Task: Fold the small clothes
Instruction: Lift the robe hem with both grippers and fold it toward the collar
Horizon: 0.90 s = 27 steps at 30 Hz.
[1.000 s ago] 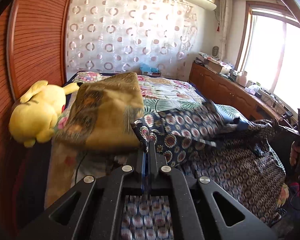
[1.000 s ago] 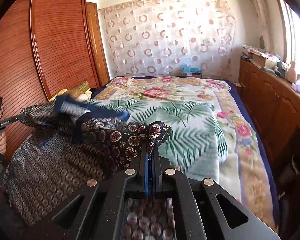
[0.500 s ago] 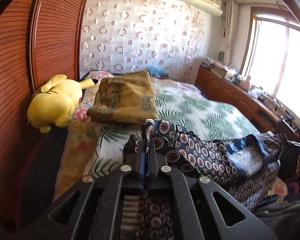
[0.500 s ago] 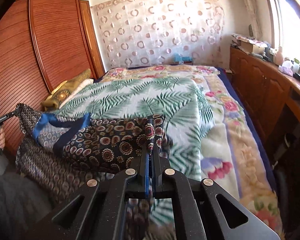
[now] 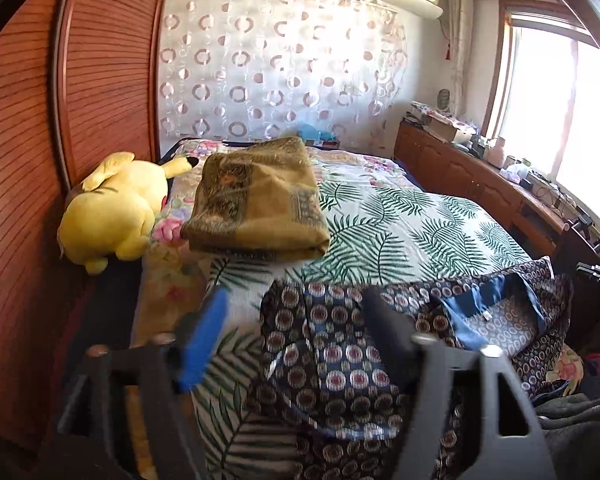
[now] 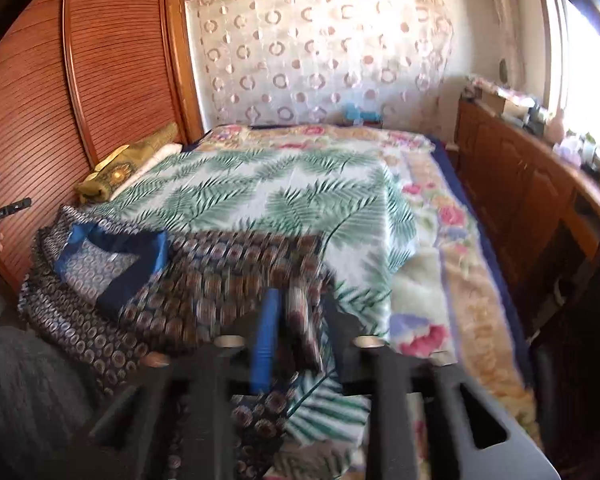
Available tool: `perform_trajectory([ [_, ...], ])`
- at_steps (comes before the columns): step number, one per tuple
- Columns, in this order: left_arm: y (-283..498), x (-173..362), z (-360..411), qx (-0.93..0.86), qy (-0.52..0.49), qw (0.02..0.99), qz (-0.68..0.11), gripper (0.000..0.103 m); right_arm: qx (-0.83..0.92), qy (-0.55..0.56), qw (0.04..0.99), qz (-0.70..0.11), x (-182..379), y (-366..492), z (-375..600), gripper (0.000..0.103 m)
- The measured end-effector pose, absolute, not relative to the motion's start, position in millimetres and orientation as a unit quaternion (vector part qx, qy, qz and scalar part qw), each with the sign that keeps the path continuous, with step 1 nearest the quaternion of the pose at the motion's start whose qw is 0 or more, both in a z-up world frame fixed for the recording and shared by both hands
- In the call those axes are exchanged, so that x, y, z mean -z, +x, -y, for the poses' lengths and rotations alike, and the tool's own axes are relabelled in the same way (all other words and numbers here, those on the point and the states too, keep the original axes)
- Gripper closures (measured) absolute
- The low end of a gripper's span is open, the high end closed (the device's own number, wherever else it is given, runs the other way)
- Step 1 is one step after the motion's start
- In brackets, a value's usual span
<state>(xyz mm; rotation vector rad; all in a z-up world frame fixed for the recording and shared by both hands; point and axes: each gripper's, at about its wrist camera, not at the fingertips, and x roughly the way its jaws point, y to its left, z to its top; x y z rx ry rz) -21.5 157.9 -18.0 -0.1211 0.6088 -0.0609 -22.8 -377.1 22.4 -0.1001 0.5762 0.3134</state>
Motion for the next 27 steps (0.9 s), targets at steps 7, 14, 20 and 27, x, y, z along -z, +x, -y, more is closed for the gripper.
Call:
perform_trajectory([
  [7, 27, 19, -151, 0.037, -0.030, 0.947, -0.318, 0.024, -0.157, -0.058, 0.941, -0.293, -28, 18, 372, 0.060],
  [14, 78, 35, -146, 0.041, -0.007, 0.932, -0.360, 0.024, -0.169, -0.042, 0.926, -0.334, -11, 73, 362, 0.060],
  [20, 89, 69, -143, 0.038, 0.010, 0.906, -0.422, 0.026, -0.167, -0.051, 0.915, -0.363, -7, 85, 358, 0.054],
  [27, 76, 96, -149, 0.041, -0.008, 0.888, -0.457, 0.027, -0.166, -0.052, 0.905, -0.388, 4, 92, 358, 0.045],
])
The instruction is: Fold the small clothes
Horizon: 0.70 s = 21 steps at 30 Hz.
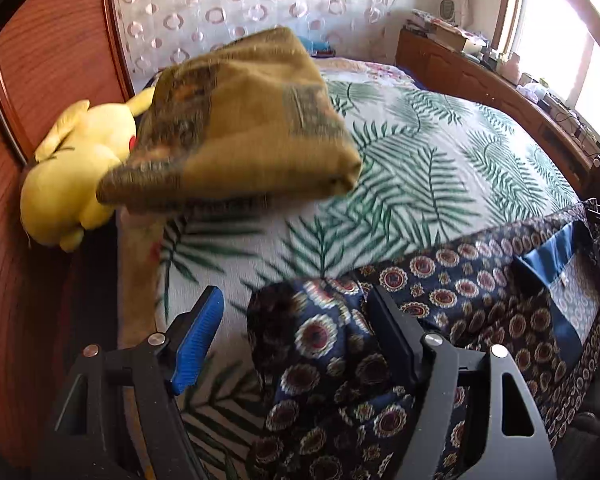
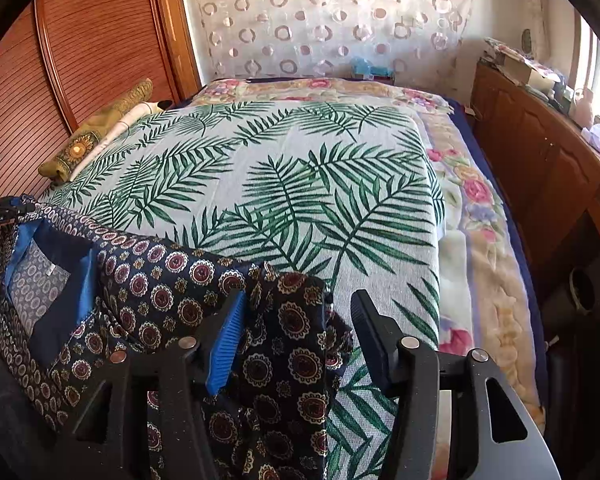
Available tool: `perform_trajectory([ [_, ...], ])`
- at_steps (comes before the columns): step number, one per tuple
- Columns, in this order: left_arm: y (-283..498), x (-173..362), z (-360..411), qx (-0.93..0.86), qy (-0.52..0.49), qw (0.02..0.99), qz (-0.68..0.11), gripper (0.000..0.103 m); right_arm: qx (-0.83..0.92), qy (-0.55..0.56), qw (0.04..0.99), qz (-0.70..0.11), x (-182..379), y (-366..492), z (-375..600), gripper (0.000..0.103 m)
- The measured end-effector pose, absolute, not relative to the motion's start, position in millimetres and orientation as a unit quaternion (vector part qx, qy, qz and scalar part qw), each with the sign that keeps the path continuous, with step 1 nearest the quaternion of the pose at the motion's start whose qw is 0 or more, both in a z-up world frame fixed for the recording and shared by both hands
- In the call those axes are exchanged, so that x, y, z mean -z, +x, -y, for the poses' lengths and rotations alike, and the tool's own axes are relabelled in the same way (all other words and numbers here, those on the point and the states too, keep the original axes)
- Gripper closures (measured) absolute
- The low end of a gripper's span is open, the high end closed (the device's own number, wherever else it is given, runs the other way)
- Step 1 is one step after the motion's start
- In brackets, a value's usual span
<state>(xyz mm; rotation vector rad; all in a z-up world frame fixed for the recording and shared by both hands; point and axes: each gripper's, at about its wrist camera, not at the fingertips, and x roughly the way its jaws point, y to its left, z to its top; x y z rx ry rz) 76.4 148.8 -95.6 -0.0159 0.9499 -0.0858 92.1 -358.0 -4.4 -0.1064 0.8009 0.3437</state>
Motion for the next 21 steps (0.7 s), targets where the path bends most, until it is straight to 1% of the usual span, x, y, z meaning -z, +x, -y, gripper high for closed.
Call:
perform_trajectory([
  [1, 75, 98, -149, 0.042, -0.010, 0.887, -0.460, 0.027, -0.168, -0.050, 0.903, -0.392, 6, 93, 359, 0.043],
  [5, 70, 103, -148, 0.051, -0.021, 0.885, -0.463, 0.027, -0.170, -0.056, 0.898, -0.401, 13, 94, 356, 0.042],
  [10, 66, 102, -145, 0.059, -0.023, 0.886, -0.459, 0.037, -0.167, -0.063, 0.897, -0.405, 12, 97, 354, 0.042],
  [21, 64, 102, -145, 0.056, -0.025, 0.890, -0.453, 0.038, -0.160, -0.066, 0.898, -0.406, 15, 106, 355, 0.042],
])
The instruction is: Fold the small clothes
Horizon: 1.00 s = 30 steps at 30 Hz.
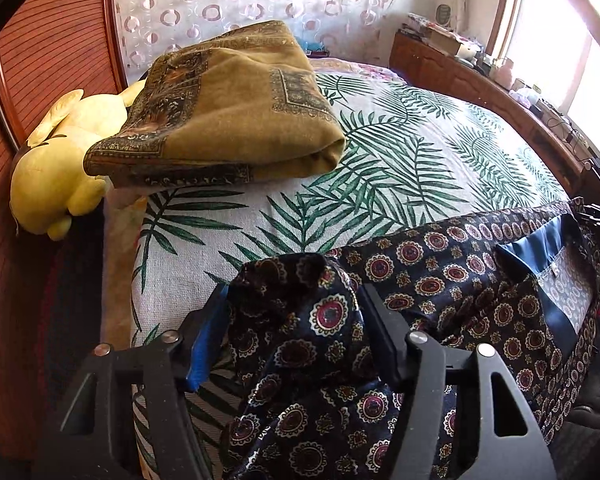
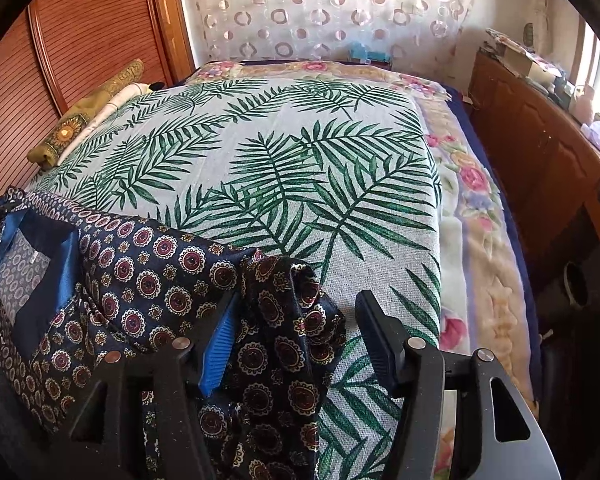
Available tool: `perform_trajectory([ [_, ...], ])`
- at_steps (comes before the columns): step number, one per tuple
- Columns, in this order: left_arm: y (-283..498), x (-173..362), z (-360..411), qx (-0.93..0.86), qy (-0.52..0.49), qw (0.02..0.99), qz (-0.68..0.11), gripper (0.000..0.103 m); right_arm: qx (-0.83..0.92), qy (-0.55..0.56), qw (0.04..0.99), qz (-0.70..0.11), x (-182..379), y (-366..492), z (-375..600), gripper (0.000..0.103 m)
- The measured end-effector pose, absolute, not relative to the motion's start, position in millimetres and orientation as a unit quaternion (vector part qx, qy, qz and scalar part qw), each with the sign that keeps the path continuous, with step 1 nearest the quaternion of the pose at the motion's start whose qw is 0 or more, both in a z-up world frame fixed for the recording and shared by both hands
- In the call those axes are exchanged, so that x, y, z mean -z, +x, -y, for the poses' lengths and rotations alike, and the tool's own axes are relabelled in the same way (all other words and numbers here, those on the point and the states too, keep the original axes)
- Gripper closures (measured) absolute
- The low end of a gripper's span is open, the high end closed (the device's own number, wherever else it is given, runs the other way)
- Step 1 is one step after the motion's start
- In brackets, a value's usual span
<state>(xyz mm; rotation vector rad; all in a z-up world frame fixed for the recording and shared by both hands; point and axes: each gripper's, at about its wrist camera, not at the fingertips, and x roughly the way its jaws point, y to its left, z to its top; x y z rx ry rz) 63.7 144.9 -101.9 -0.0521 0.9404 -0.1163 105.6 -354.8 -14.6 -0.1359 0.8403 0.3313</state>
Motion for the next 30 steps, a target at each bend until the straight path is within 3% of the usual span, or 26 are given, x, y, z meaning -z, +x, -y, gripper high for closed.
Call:
perform_trajectory([
  [6, 64, 101, -145, 0.059, -0.021, 0.889, -0.454, 0.039, -0.175, -0.080, 0.892, -0.410, 15, 99, 345, 0.042],
  [9, 64, 100, -142, 0.070, -0.020, 0.888, -0.454, 0.054, -0.188, -0.088, 0.889, -0.409, 15, 97, 343, 0.047],
  [11, 64, 100, -138, 0.070, -0.010, 0.888, -0.453, 0.057, -0.203, -0.085, 0.886, -0.408, 14, 95, 341, 0.067],
  [13, 64, 100, -135, 0.075, -0.003, 0.889, -0.452, 0.068, -0.222, -0.080, 0.881, -0.409, 15, 92, 338, 0.085],
  [14, 63, 100, -134, 0.081, -0.004, 0.888, -0.452, 0.072, -0.229, -0.079, 0.880, -0.408, 15, 90, 337, 0.090],
  [16, 62, 99, -130, 0.093, -0.005, 0.887, -0.452, 0.088, -0.241, -0.077, 0.879, -0.404, 15, 83, 333, 0.093],
  [18, 57, 94, -124, 0.093, 0.006, 0.892, -0.443, 0.091, -0.246, -0.072, 0.885, -0.389, 10, 73, 333, 0.094],
  [22, 38, 58, -117, 0.102, -0.003, 0.914, -0.392, 0.093, -0.260, -0.043, 0.904, -0.337, -23, 47, 338, 0.095],
  [30, 3, -70, -102, 0.132, 0.013, 0.959, -0.252, 0.093, -0.269, -0.058, 0.936, -0.217, -135, -4, 343, 0.095],
])
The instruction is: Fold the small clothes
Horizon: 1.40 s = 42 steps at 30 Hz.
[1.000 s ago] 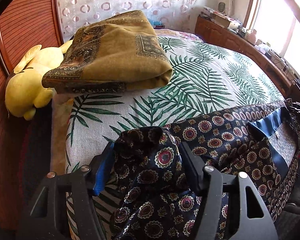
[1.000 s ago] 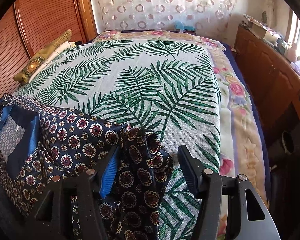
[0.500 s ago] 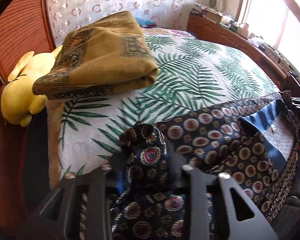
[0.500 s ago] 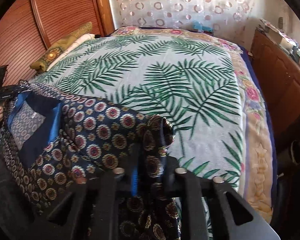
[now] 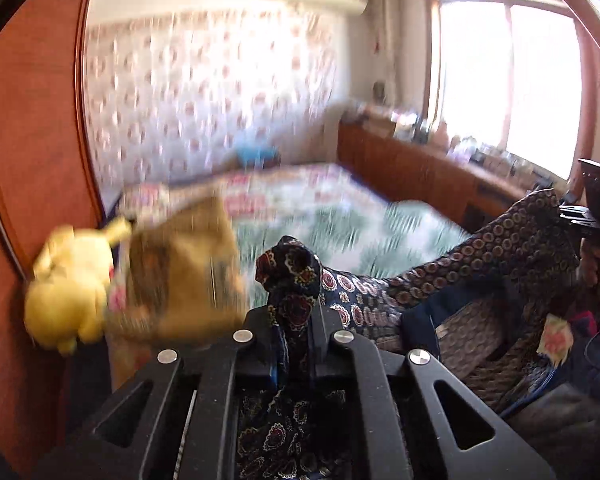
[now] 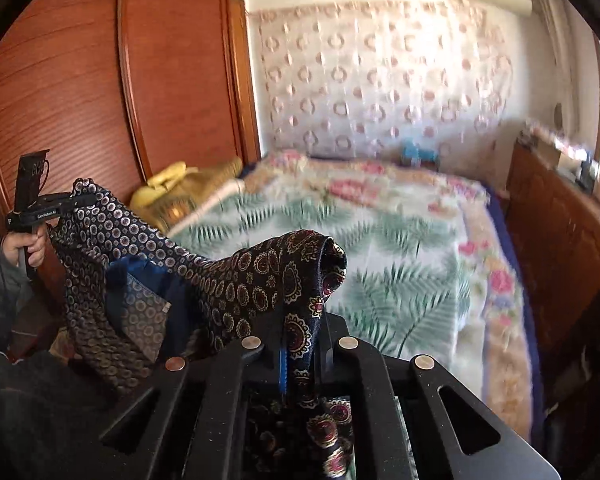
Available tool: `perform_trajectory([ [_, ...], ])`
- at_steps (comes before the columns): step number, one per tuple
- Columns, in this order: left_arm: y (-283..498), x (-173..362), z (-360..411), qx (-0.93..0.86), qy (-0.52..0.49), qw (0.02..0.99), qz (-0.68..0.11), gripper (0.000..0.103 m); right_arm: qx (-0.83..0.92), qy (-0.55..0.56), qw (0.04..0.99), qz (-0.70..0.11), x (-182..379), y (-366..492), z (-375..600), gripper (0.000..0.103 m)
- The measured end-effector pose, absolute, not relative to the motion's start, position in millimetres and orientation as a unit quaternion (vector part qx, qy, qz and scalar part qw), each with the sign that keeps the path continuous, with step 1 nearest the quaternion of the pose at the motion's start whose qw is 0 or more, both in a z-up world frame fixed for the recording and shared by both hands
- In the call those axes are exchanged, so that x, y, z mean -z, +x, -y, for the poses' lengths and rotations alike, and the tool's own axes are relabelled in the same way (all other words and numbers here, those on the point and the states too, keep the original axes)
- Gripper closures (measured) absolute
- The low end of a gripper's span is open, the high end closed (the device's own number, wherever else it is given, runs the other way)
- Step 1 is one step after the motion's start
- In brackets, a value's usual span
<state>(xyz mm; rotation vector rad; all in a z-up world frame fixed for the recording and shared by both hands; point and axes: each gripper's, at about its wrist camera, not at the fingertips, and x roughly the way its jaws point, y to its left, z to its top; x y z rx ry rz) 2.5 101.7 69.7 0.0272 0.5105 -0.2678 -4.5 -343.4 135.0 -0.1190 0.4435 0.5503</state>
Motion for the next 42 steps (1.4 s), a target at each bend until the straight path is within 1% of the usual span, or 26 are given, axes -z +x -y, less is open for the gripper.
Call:
perform_trajectory([
  [4, -4, -128, -105, 0.125, 0.021, 0.973, -0.194, 0.093, -0.269, -0.086, 0.947, -0.154, -192, -25, 347, 0.095],
  [11, -6, -196, -118, 0.102, 0.030, 0.987, -0.124, 0.093, -0.234, -0.119, 0.961, -0.088, -268, -43, 355, 0.095],
  [16, -12, -228, -132, 0.091, 0.024, 0.992, -0.084, 0.093, -0.217, -0.123, 0.967, -0.052, -312, -53, 362, 0.095],
  [20, 6, -234, -146, 0.073, 0.017, 0.994, -0.080, 0.093, -0.198, -0.130, 0.970, -0.058, -323, -34, 361, 0.095],
  [22, 26, -224, -148, 0.062, 0.017, 0.994, -0.094, 0.093, -0.188, -0.137, 0.969, -0.082, -317, -6, 358, 0.095],
  [25, 63, -195, -148, 0.046, 0.020, 0.991, -0.124, 0.093, -0.173, -0.145, 0.966, -0.124, -291, 50, 347, 0.095],
  [26, 78, -183, -149, 0.042, 0.020, 0.990, -0.135, 0.093, -0.169, -0.167, 0.961, -0.138, -285, 60, 343, 0.095],
  [28, 109, -157, -149, 0.036, 0.019, 0.986, -0.159, 0.093, -0.164, -0.172, 0.957, -0.166, -264, 91, 338, 0.095],
  [33, 190, -85, -148, 0.021, 0.021, 0.974, -0.223, 0.093, -0.159, -0.165, 0.947, -0.226, -208, 170, 331, 0.095],
  [38, 248, -32, -143, 0.012, 0.014, 0.961, -0.275, 0.093, -0.154, -0.160, 0.937, -0.271, -164, 226, 322, 0.095],
  [41, 267, -17, -140, 0.009, 0.014, 0.956, -0.293, 0.093, -0.156, -0.156, 0.933, -0.286, -160, 255, 320, 0.095],
  [42, 273, -13, -140, 0.010, 0.015, 0.954, -0.298, 0.093, -0.155, -0.156, 0.931, -0.290, -170, 250, 329, 0.095],
])
